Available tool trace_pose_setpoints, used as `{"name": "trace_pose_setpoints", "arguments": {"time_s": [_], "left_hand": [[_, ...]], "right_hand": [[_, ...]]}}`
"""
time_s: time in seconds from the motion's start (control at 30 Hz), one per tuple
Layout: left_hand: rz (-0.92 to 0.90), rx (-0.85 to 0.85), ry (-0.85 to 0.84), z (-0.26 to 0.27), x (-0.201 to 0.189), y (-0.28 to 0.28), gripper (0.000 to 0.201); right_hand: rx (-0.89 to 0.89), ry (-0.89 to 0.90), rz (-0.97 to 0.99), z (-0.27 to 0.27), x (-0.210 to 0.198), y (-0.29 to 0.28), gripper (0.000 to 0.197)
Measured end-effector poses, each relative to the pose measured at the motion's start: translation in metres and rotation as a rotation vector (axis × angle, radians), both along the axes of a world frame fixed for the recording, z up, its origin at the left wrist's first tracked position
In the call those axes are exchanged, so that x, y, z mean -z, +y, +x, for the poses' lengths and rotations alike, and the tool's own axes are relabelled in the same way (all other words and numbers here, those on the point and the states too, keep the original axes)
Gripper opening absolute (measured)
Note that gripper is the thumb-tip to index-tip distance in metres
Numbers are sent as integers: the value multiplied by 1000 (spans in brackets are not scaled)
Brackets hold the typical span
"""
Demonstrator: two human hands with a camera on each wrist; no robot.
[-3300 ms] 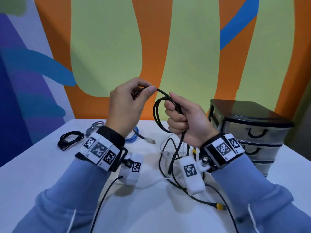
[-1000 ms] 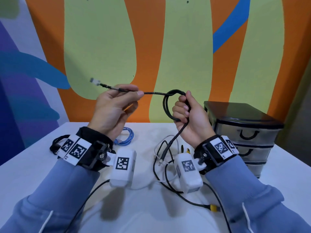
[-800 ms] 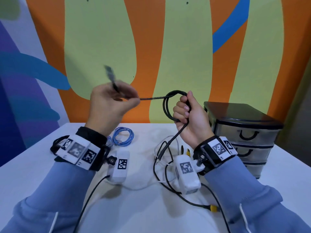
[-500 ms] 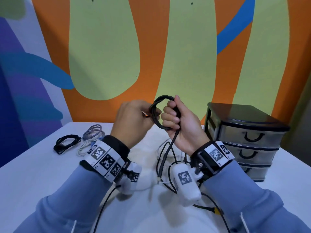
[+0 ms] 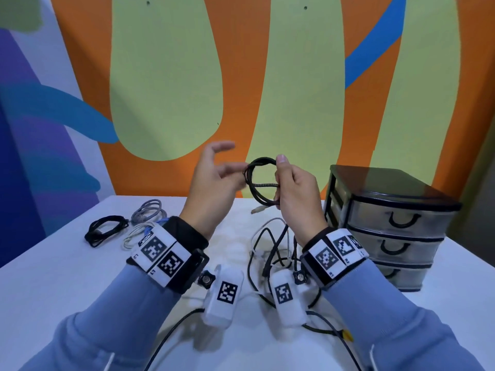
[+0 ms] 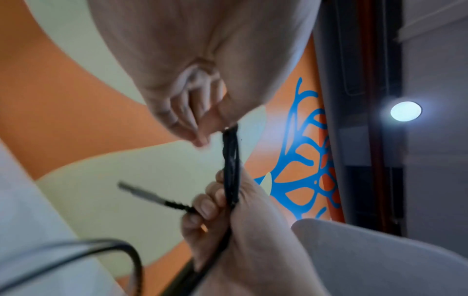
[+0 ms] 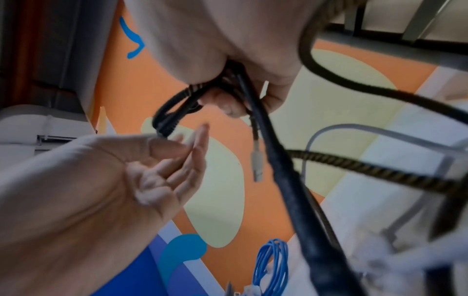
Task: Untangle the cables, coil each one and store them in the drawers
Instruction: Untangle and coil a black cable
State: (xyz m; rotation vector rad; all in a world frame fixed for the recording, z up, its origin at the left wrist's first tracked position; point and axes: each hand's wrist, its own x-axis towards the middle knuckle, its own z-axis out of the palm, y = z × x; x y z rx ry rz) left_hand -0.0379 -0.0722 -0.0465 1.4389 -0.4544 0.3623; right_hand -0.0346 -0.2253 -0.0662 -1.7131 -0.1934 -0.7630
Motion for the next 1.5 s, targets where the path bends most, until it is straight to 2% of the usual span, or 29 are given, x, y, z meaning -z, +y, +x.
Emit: {"name": "trace_pose_setpoints", "arguments": {"time_s": [0.03,0.07,0.13,0.2,0.23,0.3,0.37,0.43,0.5,0.57,0.67,0.7,0.77,0.87,0.9,0.97,1.03,1.1,1.17,1.27,1.4,1.5], "left_hand": [[35,-86,-98,0,-2,2,49],[150,-153,-223,0,-1,3,47],[556,-280,-454,0,5,5,32],[896,-359,-513,2,10,5,14],[958,-333,-461,3,12,5,14],[921,-191,-357,3,12,7,13],[803,-103,-366,2,9,7,8],[578,-70,-371,2,6,6,9],[313,-64,-298,1,1,3,13],[115,-10,-159,0,-4,2,17],[-136,269,146,-4,-10,7,24],[-178,311,212,-4,-12,11,29],[-127,262,221,-2,-13,16,35],[97,171,111,-5,-13,20,16],[153,157,85,-5,-12,22,15],[237,111,24,-3,-11,26,29],[356,-21,-78,1,-10,28,42],[527,-240,-189,5,-7,27,26],[618,-405,-264,5,-5,25,7],[543,-460,-235,7,-2,24,11],[261,-293,-33,9,-4,19,11],[38,-119,88,8,-9,19,23]], "right_hand": [[15,-6,-3,0,0,-1,64],[21,-1,-7,0,0,-3,64],[-5,0,-11,-1,0,-3,58],[-55,6,6,-2,1,-1,53],[-78,14,15,-2,0,-1,52],[-130,39,32,-1,1,-1,52],[-182,84,77,0,1,-1,52],[-191,166,168,1,0,-3,50],[-183,259,258,0,-1,-6,46],[-219,309,331,0,-1,-5,43],[-235,303,422,-2,-3,-1,41],[-226,285,442,-2,-3,-2,41],[-212,237,457,-3,-4,-4,40],[-215,173,479,-3,-6,-4,39],[-214,159,489,-4,-7,-3,39],[-219,129,512,-4,-8,-4,40],[-245,100,526,-5,-9,-5,40],[-307,85,563,-7,-10,-3,38],[-401,85,621,-10,-11,0,35],[-561,96,675,-15,-12,6,31],[-698,137,676,-16,-7,13,28],[-686,190,635,-13,-4,16,32]]}}
